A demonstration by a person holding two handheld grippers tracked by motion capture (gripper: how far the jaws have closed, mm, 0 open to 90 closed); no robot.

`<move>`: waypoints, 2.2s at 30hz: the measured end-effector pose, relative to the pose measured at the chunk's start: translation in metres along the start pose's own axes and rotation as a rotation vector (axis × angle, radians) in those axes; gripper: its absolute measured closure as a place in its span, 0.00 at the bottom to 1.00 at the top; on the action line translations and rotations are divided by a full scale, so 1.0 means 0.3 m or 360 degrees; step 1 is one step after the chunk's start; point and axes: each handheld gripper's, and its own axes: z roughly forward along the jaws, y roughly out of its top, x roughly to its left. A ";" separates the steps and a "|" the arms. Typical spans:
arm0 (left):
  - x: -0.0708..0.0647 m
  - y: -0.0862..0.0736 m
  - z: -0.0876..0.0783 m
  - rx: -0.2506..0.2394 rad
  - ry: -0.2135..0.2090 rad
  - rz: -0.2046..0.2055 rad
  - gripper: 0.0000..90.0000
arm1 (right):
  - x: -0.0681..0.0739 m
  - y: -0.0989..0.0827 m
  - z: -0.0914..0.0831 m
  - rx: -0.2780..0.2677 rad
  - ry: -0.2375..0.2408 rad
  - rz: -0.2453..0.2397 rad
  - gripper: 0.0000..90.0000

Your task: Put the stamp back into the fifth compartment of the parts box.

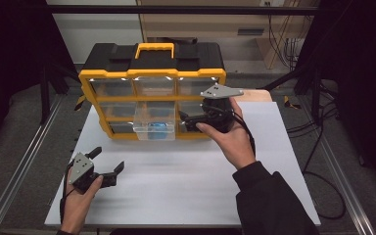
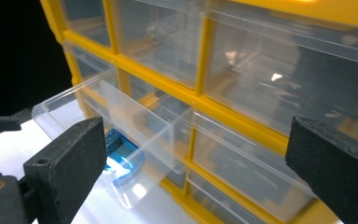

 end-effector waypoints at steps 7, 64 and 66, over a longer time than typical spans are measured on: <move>0.002 -0.003 0.000 0.0004 0.0005 -0.0001 0.03 | -0.051 -0.046 -0.058 -0.0054 -0.0051 0.0043 0.05; -0.006 -0.004 0.005 0.0016 0.0000 0.0019 0.03 | -0.175 -0.144 -0.278 -0.0247 -0.0321 0.0142 0.04; -0.005 -0.004 0.005 0.0013 0.0002 0.0020 0.03 | -0.178 -0.148 -0.287 -0.0246 -0.0328 0.0145 0.03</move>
